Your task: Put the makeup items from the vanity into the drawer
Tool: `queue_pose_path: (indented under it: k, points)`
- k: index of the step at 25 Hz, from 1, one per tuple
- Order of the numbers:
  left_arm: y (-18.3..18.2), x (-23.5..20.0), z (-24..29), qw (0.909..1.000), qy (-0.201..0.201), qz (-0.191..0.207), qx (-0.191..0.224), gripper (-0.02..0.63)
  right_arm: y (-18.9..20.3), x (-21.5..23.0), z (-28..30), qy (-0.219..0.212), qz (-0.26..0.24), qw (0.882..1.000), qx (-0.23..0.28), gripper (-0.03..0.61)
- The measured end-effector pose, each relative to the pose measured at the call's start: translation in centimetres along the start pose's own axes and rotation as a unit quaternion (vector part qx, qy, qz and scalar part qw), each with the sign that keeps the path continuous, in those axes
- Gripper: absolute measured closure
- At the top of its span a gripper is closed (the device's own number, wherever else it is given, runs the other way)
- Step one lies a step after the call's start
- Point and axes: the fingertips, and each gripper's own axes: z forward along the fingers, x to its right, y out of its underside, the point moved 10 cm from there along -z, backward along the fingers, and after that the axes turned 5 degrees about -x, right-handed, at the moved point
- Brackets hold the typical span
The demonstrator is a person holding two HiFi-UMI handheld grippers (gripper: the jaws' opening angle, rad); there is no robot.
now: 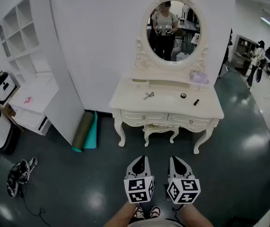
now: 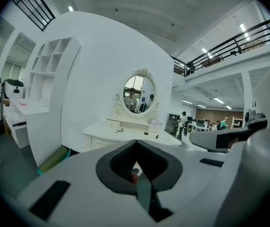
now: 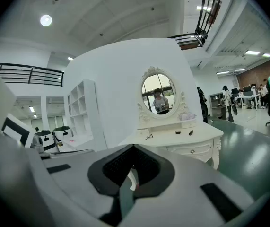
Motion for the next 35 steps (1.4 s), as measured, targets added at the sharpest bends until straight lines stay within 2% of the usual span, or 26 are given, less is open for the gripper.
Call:
queue_pose_path:
  k: [9, 21, 27, 35]
  points:
    - [-0.3, -1.6, 0.8, 1.0000, 0.007, 0.003, 0.001, 0.606, -0.1, -1.2, 1.5, 0.004, -0.001, 1.000, 0.004, 0.563]
    - [-1.3, -5.8, 1.4, 0.9992, 0.028, 0.029, 0.000, 0.606, 0.2, -3.7, 3.6, 0.028, 0.031, 0.999, 0.020, 0.561]
    - [-0.8, -6.9, 2.3, 0.9985, 0.029, 0.044, -0.014, 0.606, 1.2, -2.8, 5.0, 0.046, 0.049, 0.998, 0.001, 0.561]
    - [-1.8, -7.4, 7.2, 0.9986, 0.020, 0.047, -0.018, 0.606, -0.1, -0.7, 9.8, 0.036, 0.043, 0.998, -0.005, 0.561]
